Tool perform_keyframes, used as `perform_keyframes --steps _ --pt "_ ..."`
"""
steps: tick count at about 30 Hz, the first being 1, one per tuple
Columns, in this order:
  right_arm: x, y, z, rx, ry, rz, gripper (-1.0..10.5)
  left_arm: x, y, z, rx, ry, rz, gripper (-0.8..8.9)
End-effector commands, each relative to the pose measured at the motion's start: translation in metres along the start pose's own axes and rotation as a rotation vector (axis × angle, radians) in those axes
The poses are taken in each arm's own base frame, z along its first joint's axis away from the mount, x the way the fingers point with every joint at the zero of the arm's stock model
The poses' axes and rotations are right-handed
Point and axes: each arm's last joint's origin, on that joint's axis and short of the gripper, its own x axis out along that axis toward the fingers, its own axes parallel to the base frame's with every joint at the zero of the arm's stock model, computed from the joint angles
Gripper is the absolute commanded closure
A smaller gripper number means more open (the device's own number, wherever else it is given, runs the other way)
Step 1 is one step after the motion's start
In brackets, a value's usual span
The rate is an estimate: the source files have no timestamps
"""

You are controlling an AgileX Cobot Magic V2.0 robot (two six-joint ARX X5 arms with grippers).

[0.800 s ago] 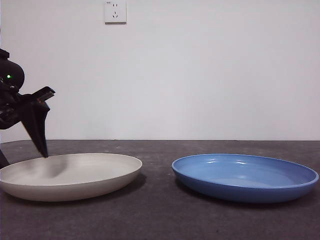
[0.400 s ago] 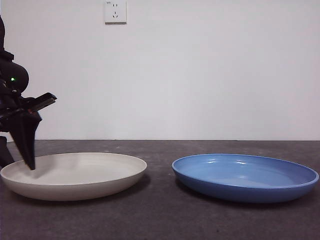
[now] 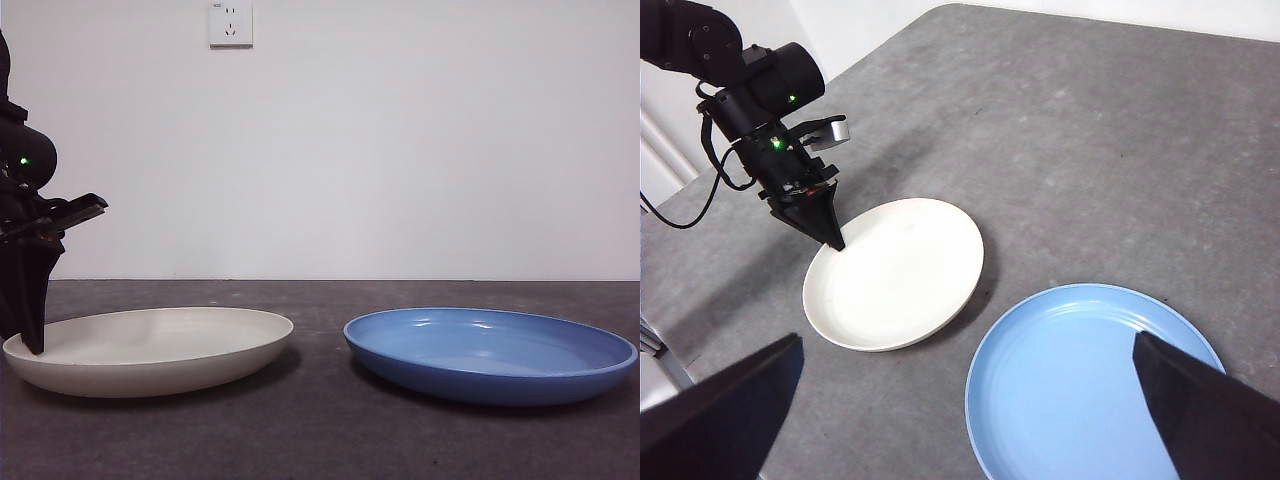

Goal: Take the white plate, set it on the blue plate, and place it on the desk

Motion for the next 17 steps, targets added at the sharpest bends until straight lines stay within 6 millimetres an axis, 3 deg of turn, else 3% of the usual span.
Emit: perform_keyframes --steps 1,7,13,17 --pt "-0.002 0.002 0.005 -0.017 -0.019 0.008 3.5 -0.001 -0.001 0.005 0.011 0.000 -0.010 8.03" --pt "-0.003 0.002 0.005 -0.018 -0.022 0.009 3.5 -0.019 -0.015 0.000 0.045 -0.045 -0.026 8.03" --pt "-0.011 0.005 0.003 -0.022 -0.048 0.004 3.5 -0.042 -0.049 -0.017 0.121 -0.115 -0.071 8.03" --pt "-0.018 0.007 0.000 -0.012 -0.040 -0.003 3.5 -0.045 -0.075 -0.031 0.154 -0.116 -0.098 8.03"
